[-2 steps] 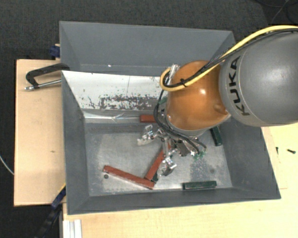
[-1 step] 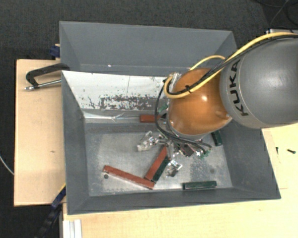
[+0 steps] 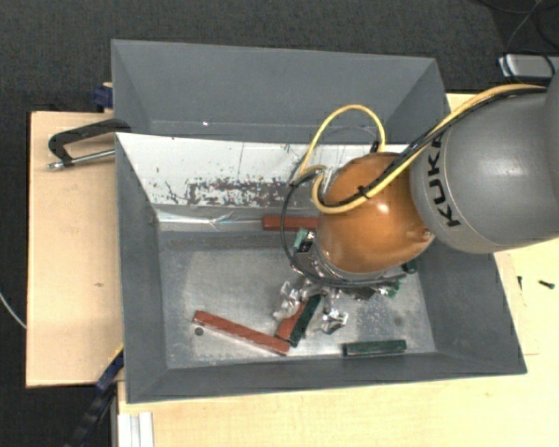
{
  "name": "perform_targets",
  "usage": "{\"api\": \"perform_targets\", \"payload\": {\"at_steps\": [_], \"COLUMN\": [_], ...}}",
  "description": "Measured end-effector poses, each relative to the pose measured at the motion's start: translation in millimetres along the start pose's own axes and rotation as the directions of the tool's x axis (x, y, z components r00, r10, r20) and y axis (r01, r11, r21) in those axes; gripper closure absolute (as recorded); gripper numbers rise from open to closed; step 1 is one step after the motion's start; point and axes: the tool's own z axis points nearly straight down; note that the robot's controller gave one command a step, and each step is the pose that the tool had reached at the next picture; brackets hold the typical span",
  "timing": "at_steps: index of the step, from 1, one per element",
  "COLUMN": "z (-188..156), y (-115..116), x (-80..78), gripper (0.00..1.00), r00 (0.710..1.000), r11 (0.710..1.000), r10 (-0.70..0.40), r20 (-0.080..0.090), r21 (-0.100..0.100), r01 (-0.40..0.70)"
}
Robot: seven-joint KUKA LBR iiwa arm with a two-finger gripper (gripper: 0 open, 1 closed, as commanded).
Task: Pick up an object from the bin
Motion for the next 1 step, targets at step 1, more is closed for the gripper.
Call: {"api": "perform_targets", "payload": {"at_steps": [1], "z": [0.0], "y": [0.0], "x": [0.0], "gripper": [1.00], "r00": [1.000], "r11": [1.000], "r10": [0.000], "r20": [0.000], "r21": [0.000], "r01": [0.000]}}
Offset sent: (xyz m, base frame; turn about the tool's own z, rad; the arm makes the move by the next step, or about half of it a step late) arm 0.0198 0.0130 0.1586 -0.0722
